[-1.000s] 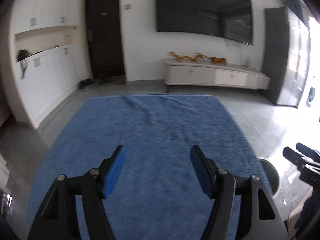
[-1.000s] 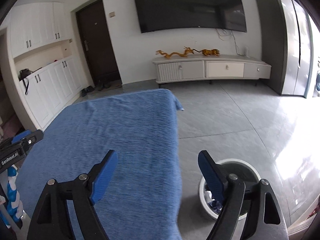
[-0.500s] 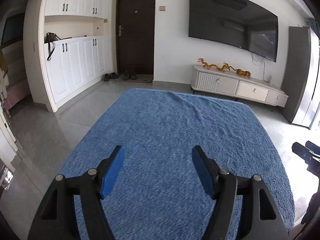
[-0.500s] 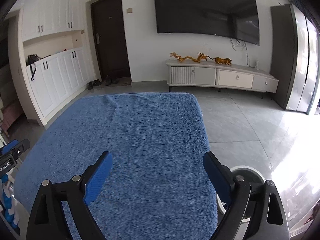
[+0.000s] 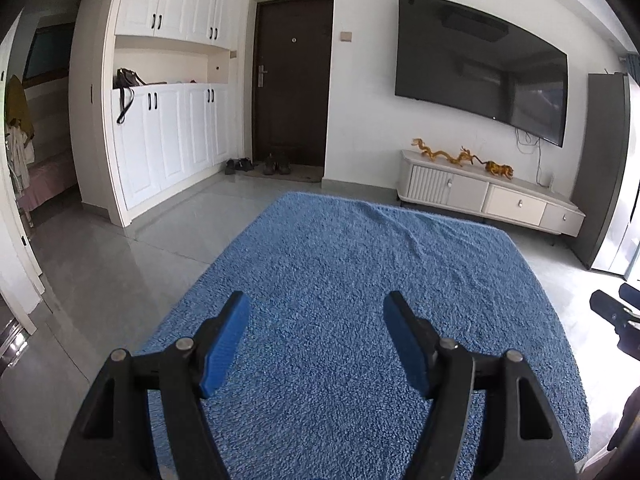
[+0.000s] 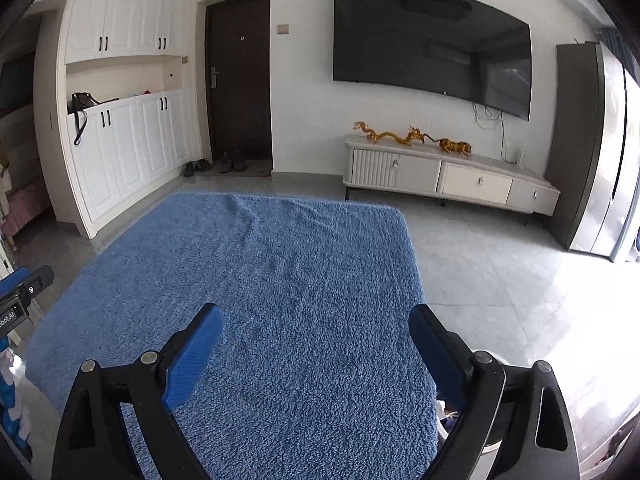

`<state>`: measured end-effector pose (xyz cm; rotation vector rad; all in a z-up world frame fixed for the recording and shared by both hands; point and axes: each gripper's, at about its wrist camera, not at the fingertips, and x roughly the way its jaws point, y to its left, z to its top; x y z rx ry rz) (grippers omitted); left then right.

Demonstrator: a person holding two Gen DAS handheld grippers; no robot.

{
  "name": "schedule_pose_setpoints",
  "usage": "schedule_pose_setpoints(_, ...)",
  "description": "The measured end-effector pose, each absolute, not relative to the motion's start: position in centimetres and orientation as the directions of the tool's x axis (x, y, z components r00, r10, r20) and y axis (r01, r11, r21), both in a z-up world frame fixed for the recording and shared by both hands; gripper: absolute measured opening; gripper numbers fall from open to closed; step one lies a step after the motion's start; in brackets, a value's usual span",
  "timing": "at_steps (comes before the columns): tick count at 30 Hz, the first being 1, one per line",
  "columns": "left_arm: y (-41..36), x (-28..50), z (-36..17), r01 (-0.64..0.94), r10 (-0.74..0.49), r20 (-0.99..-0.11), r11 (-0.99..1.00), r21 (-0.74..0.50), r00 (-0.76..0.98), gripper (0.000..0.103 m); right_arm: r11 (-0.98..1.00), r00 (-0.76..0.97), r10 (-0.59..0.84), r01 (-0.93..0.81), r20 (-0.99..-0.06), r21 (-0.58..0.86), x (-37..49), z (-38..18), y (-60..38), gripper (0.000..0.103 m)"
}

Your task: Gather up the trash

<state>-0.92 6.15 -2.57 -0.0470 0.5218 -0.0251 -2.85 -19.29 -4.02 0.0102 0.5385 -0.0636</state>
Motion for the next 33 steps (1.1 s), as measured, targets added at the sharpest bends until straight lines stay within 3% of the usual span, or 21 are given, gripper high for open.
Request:
schedule_pose_setpoints(10,4.6,-3.7,-0.4,0.019,-0.029,-0.461,0.999,-0.027,0.887,0.068,0.998,0.894,-0.062,0.052,-0.445,-0.036,-5.7,-2.5,-19.0,0.1)
schedule_pose_setpoints(14,3.9,-4.7,0.3,0.018,-0.025,-0.44,1.0,-0.019,0.897,0.078,0.997,0.906,-0.075,0.063,-0.417,-0.043,-7.0,-2.2,-19.3,0.102)
schedule_pose_setpoints(33,0.8,-4.9,1.3,-0.024,0.048,-0.413,0.998,0.064,0.91,0.079,0.988,0.922,-0.152,0.148,-0.356,-0.037,-7.8,-1.7,-22.5,0.103)
